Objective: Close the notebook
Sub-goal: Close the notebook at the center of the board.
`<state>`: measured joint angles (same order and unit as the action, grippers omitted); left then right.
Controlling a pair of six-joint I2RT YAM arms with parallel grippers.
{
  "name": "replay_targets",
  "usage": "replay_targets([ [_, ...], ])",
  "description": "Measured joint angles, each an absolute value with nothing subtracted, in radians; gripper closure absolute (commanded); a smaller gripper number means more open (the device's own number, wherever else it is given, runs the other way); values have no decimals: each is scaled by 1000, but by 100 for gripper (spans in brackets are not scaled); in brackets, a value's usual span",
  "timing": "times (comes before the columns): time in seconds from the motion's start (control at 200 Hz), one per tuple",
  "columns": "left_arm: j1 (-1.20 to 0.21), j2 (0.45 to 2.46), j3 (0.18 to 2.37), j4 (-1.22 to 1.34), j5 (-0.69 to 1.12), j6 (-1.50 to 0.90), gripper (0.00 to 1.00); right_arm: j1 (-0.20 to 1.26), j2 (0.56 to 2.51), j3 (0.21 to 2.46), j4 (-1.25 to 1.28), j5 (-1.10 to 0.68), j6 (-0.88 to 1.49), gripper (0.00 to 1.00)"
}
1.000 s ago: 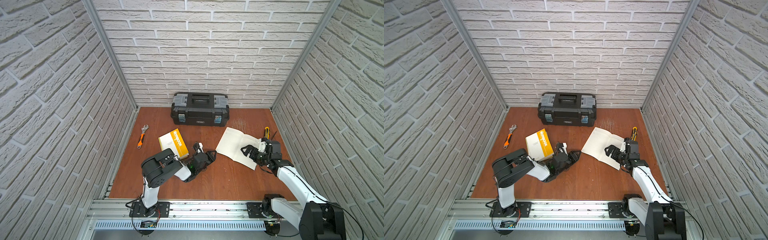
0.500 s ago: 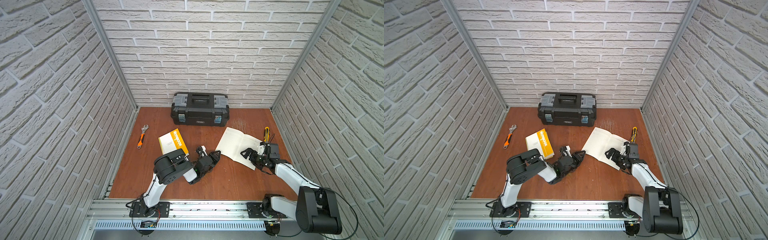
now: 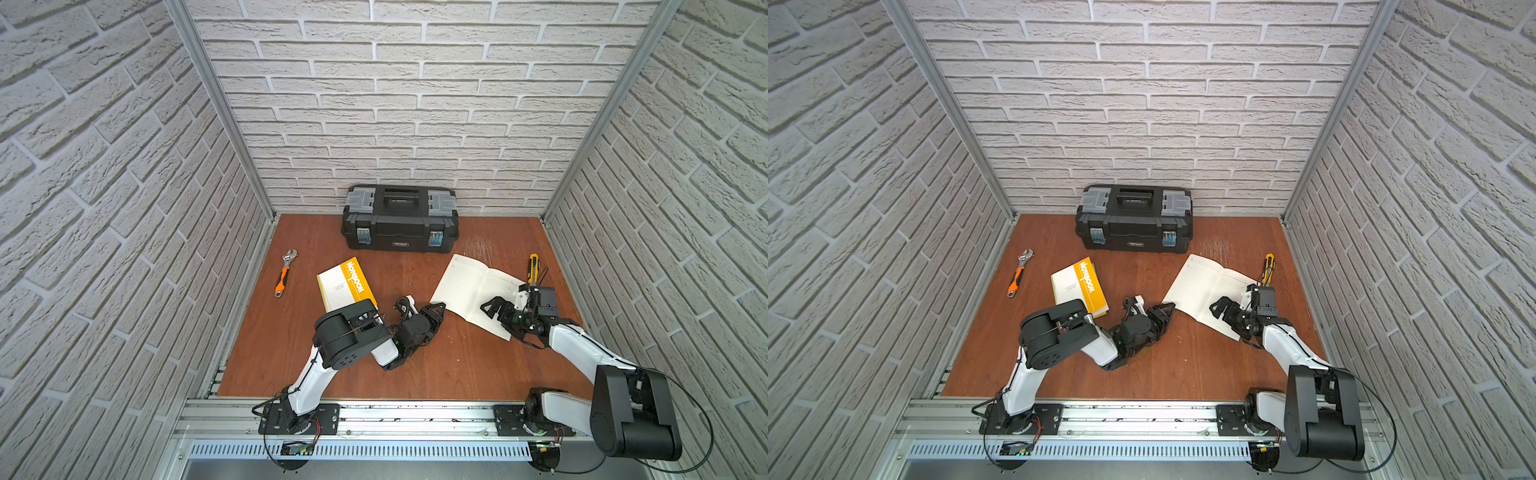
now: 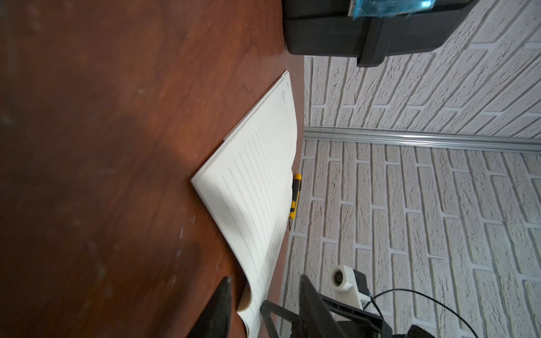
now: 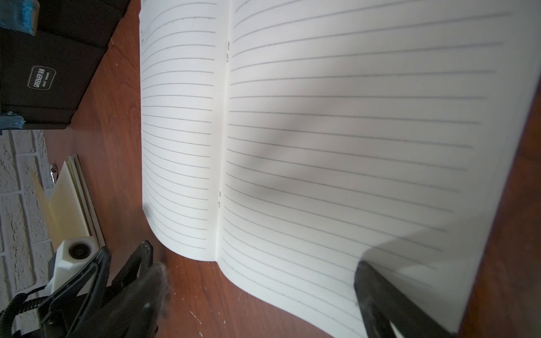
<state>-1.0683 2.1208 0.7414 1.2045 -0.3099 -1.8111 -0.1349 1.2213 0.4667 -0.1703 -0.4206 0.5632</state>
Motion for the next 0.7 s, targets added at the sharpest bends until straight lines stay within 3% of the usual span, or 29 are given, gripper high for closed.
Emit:
replay_targets([
  [0.43, -1065, 2183, 802, 1233, -310, -1837, 62, -136, 1229, 467, -165, -432, 542, 0],
  [0.565, -1060, 2196, 822, 1235, -308, -1837, 72, -136, 1230, 467, -164, -435, 537, 0],
  [0.7, -1055, 2201, 831, 1234, -301, -1836, 73, -136, 1231, 467, -164, -436, 534, 0],
])
